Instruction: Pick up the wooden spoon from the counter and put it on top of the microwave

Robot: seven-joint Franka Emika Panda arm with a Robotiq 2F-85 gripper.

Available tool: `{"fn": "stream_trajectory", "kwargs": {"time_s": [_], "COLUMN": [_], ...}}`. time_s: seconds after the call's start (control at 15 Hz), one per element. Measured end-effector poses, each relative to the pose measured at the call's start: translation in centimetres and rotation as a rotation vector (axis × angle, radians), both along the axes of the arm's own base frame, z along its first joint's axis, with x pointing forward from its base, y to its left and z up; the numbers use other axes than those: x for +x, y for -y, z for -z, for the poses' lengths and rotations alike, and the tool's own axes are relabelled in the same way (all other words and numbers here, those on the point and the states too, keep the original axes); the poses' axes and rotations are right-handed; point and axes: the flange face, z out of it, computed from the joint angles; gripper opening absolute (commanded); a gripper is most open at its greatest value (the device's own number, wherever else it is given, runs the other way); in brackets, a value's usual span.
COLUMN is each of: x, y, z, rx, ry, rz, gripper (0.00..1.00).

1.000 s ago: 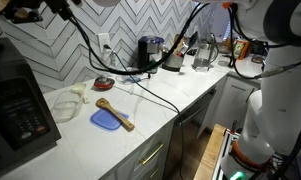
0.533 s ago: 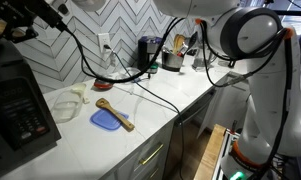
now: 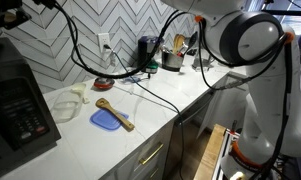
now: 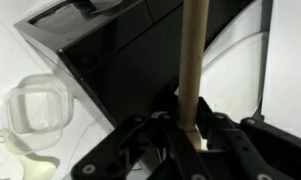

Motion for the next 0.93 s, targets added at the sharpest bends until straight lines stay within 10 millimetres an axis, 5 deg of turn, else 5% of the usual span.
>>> {"fn": "stream_trajectory", "kwargs": {"time_s": [0.27, 0.33, 0.47, 0.53, 0.93], "x": [0.3, 0.4, 0.6, 0.7, 1.4], "y": [0.6, 0.7, 0.9, 0.9, 0.7], "z": [0.1, 0.3, 0.4, 0.4, 2.0], "rx": [-0.046, -0.039, -0.028, -0.026, -0.01], "ry": [-0.009, -0.02, -0.033, -0.035, -0.085], "rz": [0.154, 0.173, 0.199, 0.204, 0.256], "gripper": [0.05, 0.22, 0.22, 0.05, 0.05]}}
